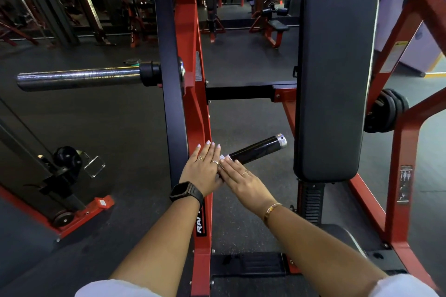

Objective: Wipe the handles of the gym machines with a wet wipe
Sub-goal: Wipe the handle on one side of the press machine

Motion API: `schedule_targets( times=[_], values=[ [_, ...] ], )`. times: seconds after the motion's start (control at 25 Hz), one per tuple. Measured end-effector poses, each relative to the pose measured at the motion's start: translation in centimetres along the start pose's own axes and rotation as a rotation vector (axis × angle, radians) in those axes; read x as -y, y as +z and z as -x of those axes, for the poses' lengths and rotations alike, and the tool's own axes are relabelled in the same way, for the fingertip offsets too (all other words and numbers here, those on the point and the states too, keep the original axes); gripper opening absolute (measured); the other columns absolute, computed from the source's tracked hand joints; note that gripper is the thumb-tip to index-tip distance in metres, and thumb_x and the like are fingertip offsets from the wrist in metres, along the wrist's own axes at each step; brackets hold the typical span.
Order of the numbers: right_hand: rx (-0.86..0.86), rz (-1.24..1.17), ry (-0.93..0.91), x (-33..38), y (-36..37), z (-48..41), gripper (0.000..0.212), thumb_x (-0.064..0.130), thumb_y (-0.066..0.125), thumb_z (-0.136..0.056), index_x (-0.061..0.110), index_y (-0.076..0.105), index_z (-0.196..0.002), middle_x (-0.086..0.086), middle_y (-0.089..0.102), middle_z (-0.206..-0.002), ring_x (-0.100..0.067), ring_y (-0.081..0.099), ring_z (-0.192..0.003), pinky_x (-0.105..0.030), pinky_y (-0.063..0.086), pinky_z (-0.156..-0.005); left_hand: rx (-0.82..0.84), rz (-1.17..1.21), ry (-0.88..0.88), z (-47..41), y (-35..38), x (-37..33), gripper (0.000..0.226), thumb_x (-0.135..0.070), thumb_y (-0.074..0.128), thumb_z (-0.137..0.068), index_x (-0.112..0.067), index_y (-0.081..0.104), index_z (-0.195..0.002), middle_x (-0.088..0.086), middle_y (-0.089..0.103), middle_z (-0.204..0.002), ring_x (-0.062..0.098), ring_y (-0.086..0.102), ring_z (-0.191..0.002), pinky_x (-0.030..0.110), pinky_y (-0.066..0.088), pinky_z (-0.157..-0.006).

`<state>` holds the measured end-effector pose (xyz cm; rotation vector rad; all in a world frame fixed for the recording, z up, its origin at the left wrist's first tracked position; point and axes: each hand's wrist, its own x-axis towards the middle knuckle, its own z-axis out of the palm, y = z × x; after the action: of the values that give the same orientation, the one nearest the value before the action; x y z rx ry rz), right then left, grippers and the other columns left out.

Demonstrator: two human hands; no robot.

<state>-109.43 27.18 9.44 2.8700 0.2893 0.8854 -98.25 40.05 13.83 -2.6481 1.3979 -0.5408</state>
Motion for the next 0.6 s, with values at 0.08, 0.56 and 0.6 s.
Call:
schedule_targets(
  times=[0.08, 0.56, 0.6],
  values=[
    [0.015, 0.051, -0.005, -2.5, -1.0, 1.5, 0.060, -0.010, 0.042, -0.082, 0.001, 0.040, -0.141, -0.016, 0.038, -0.148, -0.030, 0.030, -0.140, -0.041, 0.028, -0.115, -0.061, 0.039, 0.040, 0.2, 0.2, 0.0, 0.075, -0.045, 0.060, -0.084, -0.004, 0.040, -0.142, 0.013, 0.045, -0.145, 0.023, 0.037, -0.139, 0.037, 0.026, -0.113],
    [-0.087, -0.019, 0.399, -0.5, -1.4, -1.7, 0.066, -0.014, 0.045, -0.065, -0.004, 0.053, -0.129, -0.020, 0.052, -0.135, -0.034, 0.046, -0.129, -0.050, 0.035, -0.107, 0.054, -0.107, -0.098, 0.3, -0.8, -0.1, 0.100, -0.073, 0.029, -0.086, -0.002, -0.008, -0.147, 0.013, 0.010, -0.159, 0.025, 0.006, -0.148, 0.053, -0.014, -0.115],
    [-0.059, -0.035, 0.353, 0.9, -1.1, -2.5, 0.061, -0.011, 0.049, -0.065, -0.004, 0.057, -0.125, -0.020, 0.056, -0.131, -0.033, 0.050, -0.126, -0.049, 0.035, -0.106, 0.057, -0.103, -0.108, 0.3, -0.7, -0.1, 0.100, -0.072, 0.030, -0.087, -0.002, -0.012, -0.146, 0.013, 0.006, -0.160, 0.025, 0.001, -0.148, 0.052, -0.016, -0.114]
  ],
)
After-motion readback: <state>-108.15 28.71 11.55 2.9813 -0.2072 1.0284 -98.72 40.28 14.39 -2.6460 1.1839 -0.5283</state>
